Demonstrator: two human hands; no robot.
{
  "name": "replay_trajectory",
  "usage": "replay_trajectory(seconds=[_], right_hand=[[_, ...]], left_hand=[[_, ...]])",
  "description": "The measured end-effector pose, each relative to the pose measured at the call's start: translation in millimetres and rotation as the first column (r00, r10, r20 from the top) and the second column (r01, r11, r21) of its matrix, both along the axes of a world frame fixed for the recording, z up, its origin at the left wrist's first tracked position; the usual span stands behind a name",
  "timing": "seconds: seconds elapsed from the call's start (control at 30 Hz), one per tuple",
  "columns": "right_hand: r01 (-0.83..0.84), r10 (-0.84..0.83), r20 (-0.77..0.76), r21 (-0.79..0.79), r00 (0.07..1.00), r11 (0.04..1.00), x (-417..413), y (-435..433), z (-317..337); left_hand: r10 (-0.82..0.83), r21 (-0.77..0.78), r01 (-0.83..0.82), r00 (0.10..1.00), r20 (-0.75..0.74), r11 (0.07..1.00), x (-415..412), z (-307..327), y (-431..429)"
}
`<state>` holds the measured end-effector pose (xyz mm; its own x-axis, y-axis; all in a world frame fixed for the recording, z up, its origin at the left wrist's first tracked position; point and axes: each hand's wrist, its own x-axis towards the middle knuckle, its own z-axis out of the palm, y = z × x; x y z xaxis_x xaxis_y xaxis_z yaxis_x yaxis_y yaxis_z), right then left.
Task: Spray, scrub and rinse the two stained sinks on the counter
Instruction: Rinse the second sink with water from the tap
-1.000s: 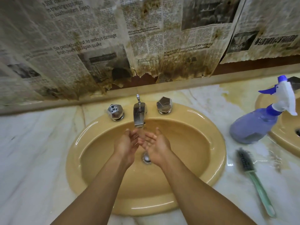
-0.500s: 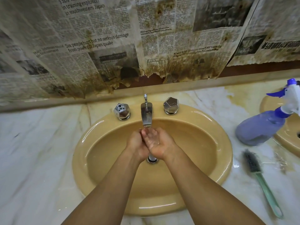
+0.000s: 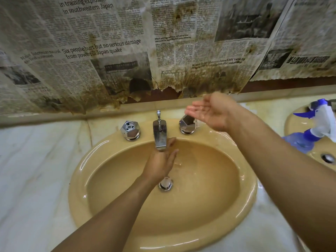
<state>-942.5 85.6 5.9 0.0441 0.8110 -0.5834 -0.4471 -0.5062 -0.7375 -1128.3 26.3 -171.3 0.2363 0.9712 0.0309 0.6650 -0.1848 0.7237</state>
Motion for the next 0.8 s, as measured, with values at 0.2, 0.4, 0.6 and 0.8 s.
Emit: replay_trajectory(seconds=[0.2, 0.4, 0.6, 0.8], right_hand=[[-0.157, 0.14, 0.446, 0.001, 0.884, 0.988, 14, 11, -1], [0.042, -0.015, 0.224, -0.116, 0.975, 0.992, 21, -30, -55], [-0.061, -0.041, -0.291, -0.332, 0.956, 0.941, -48, -64, -110], [-0.161, -0.002, -0.451, -0.322, 0.892, 0.933, -80, -70, -109]], left_hand=[[0.013, 0.097, -0.015, 1.0, 0.029, 0.995, 27, -7, 2], [0.099, 0.053, -0.12, 0.949, 0.298, 0.991, 0, -11, -16], [0.402, -0.278, -0.299, 0.772, 0.492, 0.913, -35, 2, -31], [0.623, -0.601, -0.246, 0.537, 0.569, 0.76, -57, 13, -29]])
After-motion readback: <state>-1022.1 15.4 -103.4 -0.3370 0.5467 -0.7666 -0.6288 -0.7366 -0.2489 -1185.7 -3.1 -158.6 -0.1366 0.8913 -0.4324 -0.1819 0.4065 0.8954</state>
